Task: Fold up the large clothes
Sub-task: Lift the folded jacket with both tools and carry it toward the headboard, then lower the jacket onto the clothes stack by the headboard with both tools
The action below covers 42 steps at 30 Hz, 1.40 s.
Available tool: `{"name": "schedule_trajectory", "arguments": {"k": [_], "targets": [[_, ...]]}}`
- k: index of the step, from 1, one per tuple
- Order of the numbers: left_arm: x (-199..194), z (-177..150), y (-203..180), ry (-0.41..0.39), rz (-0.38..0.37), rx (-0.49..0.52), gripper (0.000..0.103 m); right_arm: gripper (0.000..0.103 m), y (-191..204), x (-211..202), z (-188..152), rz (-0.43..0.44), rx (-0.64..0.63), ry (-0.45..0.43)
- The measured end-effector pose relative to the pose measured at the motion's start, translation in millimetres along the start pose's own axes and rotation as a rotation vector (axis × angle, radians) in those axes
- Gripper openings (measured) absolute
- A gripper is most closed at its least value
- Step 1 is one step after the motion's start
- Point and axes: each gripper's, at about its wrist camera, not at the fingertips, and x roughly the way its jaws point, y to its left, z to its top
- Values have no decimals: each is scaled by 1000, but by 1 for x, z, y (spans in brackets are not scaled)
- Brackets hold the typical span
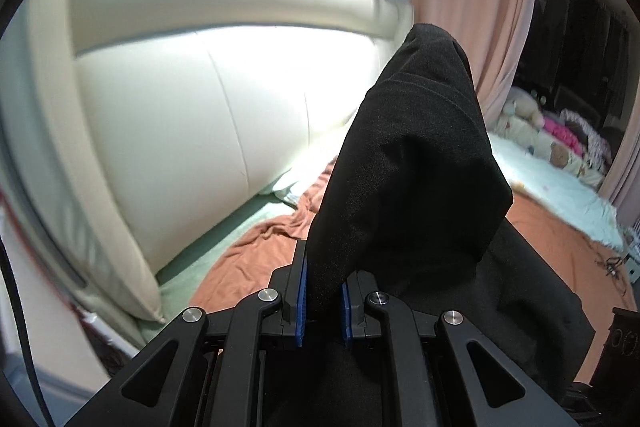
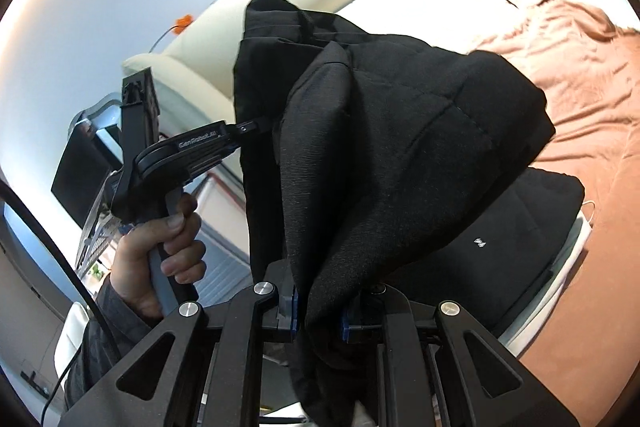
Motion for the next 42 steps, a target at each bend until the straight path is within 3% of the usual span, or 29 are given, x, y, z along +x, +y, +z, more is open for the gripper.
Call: {"name": "schedule_trajectory", "arguments": {"k": [9, 14, 16, 17, 18, 19, 23, 27, 30, 38, 42], "targets": [[104, -4, -36, 122, 58, 104, 14, 12, -118, -43, 11, -21, 122, -6], [152, -23, -37, 260, 137, 119, 35, 19, -189, -58, -3, -88, 271, 71], [149, -28, -28, 280, 131, 83, 48, 33, -207, -76, -5, -84, 300, 54], [143, -30, -26, 277, 135, 78, 53, 55, -213, -91, -5, -84, 300, 39], [133, -33, -22, 262, 144, 78, 60, 70, -215, -105, -4, -81, 297, 20], [119, -31, -25, 247, 148, 80, 63, 73, -217, -114, -7, -87, 292, 5], [89, -49, -5, 231, 166, 58, 64, 74, -221, -161, -4, -115, 274, -3], [59, -74, 16, 223, 186, 41, 64, 74, -207, -192, 9, -199, 179, -30], [46, -86, 31, 212, 191, 22, 64, 74, -185, -204, 16, -199, 99, -27], [34, -122, 70, 185, 235, -15, 64, 74, -143, -169, 48, -288, -125, 83], [41, -138, 76, 205, 248, -16, 64, 74, -112, -97, 41, -369, -230, 130]]}}
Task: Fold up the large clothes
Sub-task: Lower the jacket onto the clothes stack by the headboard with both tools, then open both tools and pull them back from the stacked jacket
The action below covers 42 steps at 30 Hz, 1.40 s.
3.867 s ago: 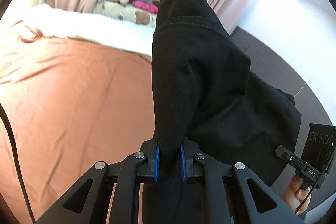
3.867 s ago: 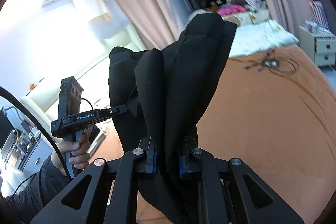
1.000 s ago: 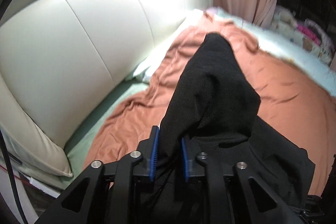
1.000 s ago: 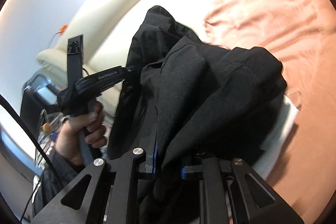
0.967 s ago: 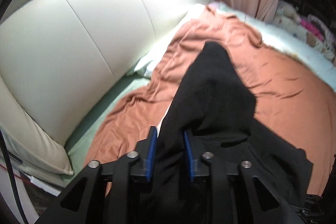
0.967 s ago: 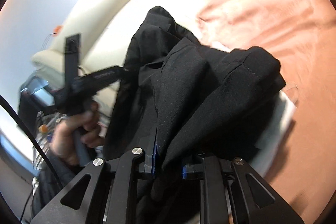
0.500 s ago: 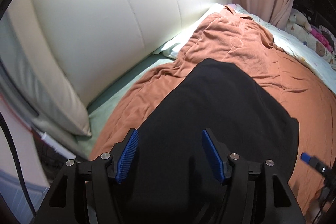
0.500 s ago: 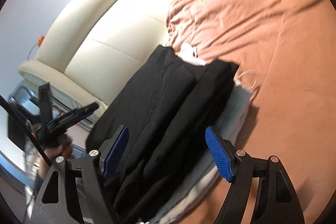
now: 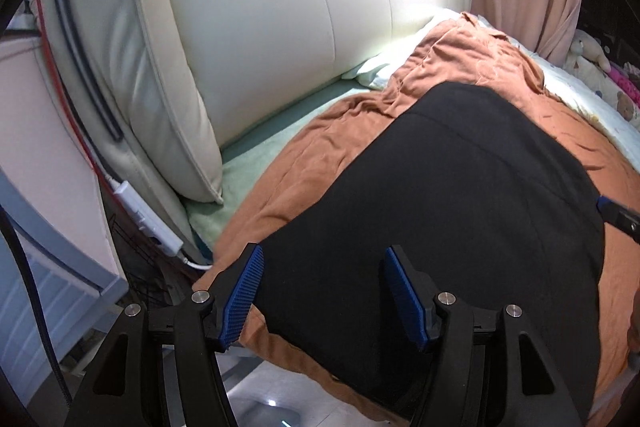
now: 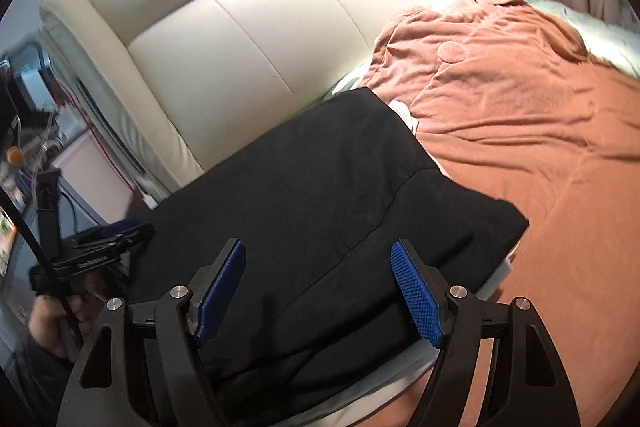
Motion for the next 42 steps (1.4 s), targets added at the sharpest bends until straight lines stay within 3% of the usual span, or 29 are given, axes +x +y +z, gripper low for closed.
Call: {"name": "schedule_trajectory", "arguments": {"k": [3, 6, 11, 24, 25, 26, 28, 30, 42], "targets": [[12, -9, 0, 29, 7, 0, 64, 74, -2, 30, -1, -62, -23, 49], [15, -17, -1, 32, -1, -5, 64, 74, 19, 58, -4, -72, -19, 79], [5, -30, -24, 70, -83, 55, 64, 73, 57, 87, -3, -75, -18, 110], [-84, -55, -61, 77, -160, 24, 67, 73, 72, -40, -7, -91, -36, 61], [-91, -57, -63, 71, -162, 23, 69, 75, 74, -48, -11, -89, -33, 56], [-100, -58, -66, 60, -164, 25, 72, 83, 75, -58, -12, -89, -27, 49], [-120, -63, -72, 31, -167, 24, 93, 94, 78, -79, -16, -89, -7, 32], [-137, -69, -76, 0, -170, 15, 103, 103, 84, -104, -24, -92, -3, 6], [-230, -112, -130, -127, -238, 56, 103, 103, 91, -224, -98, -79, -20, -56]]}}
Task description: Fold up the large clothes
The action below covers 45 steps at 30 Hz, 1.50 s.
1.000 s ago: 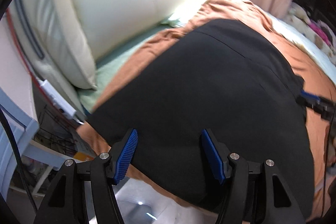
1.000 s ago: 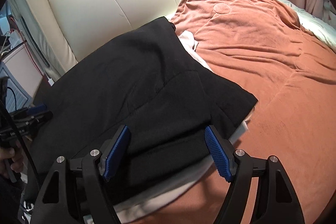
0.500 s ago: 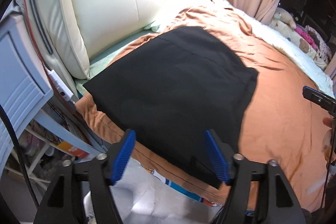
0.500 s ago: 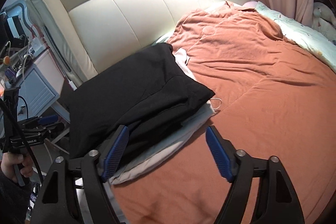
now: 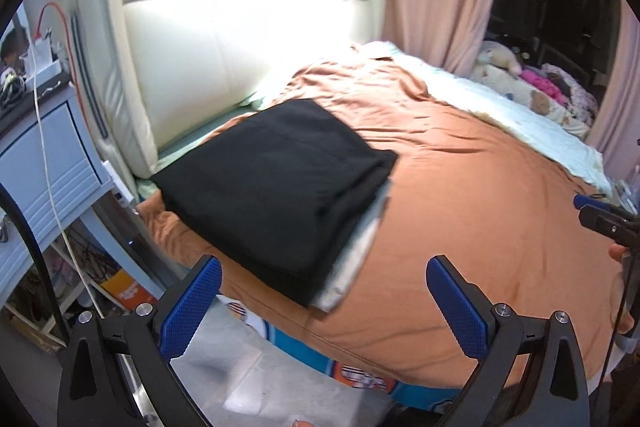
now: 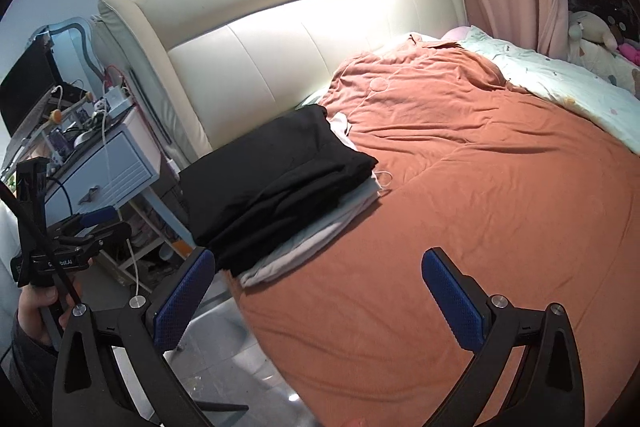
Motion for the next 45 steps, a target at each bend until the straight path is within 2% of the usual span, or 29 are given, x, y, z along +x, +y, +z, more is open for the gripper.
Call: {"name": "schedule_trajectory", "arguments": {"k": [7, 10, 20, 31, 39, 45], "targets": [[-36, -27, -56, -36, -59, 52, 103, 103, -26, -79, -42, -90, 42, -67], [-52, -39, -79, -68, -87, 75, 103, 103, -37, -115, -65, -171, 59, -86], [-94, -81, -138, -150, -147, 137, 103, 103, -20, -209, -147, -319, 47, -171], [-129, -133, -171, -255, -193, 138, 103, 103, 17, -260, -221, -350, 36, -271], [-144, -163, -183, -291, -187, 174, 103, 103, 30, -267, -275, -387, 69, -317], [-145, -180, -186, -312, -228, 177, 103, 103, 33, -269, -303, -432, 108, -339]]}}
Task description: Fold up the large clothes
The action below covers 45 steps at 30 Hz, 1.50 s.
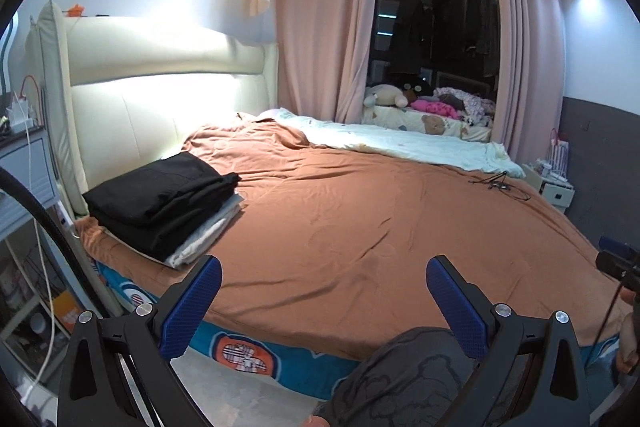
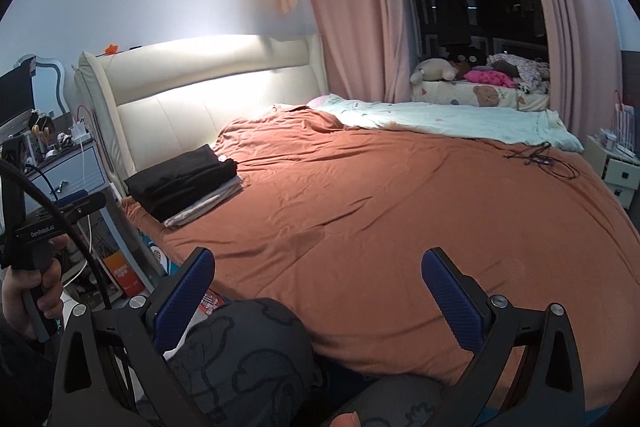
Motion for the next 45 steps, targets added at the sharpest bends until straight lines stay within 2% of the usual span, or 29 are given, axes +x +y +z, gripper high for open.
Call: {"name": "schedule_trajectory", "arguments": {"k": [11, 21, 45], "targets": [[1, -12, -10, 33, -45, 6, 103, 103, -6, 11, -9, -29, 67, 17], [-1, -12, -12, 23, -33, 4, 103, 103, 3, 15, -11, -23, 68, 24], [-6, -14, -10, 10, -29, 4, 103, 103, -10, 7, -7, -21, 75, 38]]}}
